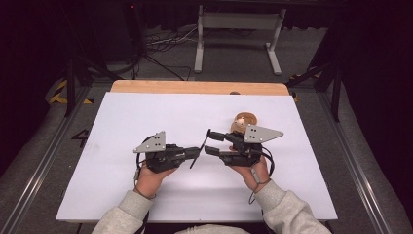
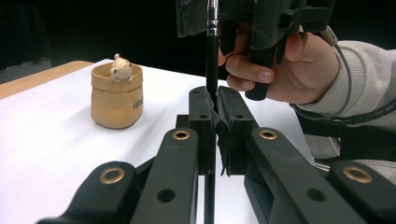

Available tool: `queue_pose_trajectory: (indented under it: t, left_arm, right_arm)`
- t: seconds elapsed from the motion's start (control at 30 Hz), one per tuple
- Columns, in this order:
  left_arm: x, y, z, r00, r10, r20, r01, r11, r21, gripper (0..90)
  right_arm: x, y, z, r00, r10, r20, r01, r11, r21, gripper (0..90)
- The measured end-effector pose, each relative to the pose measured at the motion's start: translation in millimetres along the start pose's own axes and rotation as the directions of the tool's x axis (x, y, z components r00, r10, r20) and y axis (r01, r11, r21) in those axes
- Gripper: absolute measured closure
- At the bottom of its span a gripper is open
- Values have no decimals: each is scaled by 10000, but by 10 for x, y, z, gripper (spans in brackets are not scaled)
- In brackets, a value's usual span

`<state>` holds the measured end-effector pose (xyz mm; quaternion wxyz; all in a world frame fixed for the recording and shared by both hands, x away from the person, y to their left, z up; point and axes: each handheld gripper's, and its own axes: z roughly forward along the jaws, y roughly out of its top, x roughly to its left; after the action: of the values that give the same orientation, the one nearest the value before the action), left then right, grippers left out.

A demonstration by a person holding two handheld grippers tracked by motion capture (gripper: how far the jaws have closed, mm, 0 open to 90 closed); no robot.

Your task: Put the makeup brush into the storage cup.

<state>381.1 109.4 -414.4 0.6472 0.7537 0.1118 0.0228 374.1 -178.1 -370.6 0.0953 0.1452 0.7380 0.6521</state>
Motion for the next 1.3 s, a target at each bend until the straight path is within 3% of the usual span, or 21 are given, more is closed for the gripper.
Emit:
queue_pose_trajectory:
  t: [0.33,0.67,0.87,1.0,1.1,1.17,1.23,1.3]
  left_arm:
    - [-10,-4,19,10000,65,-4,-65,9999,83,850]
    - [-21,-4,29,9998,175,7,-175,9998,122,850]
    - [-26,-2,31,9997,231,-82,-230,9996,158,849]
    - [-15,3,38,9998,155,106,-157,9997,194,838]
    - [-1,17,46,9998,-113,158,109,9997,218,563]
    - [2,32,50,9998,-204,-60,205,9994,296,410]
    - [11,43,45,9991,-265,-324,275,9991,316,306]
    - [18,45,29,9982,-336,-500,347,9991,222,275]
  right_arm:
    - [15,33,75,10000,-2,90,-1,9997,248,664]
    - [2,31,104,9994,233,-249,-227,9995,219,823]
    - [-14,27,106,9976,583,-385,-577,9982,165,846]
    - [-19,27,115,9953,769,-582,-758,9969,212,858]
    - [-13,45,108,9958,709,-583,-698,9973,207,859]
    - [-16,60,98,9961,676,-560,-667,9976,176,859]
    - [-22,83,83,9968,610,-522,-604,9981,132,859]
    - [-25,91,78,9969,594,-507,-589,9982,109,859]
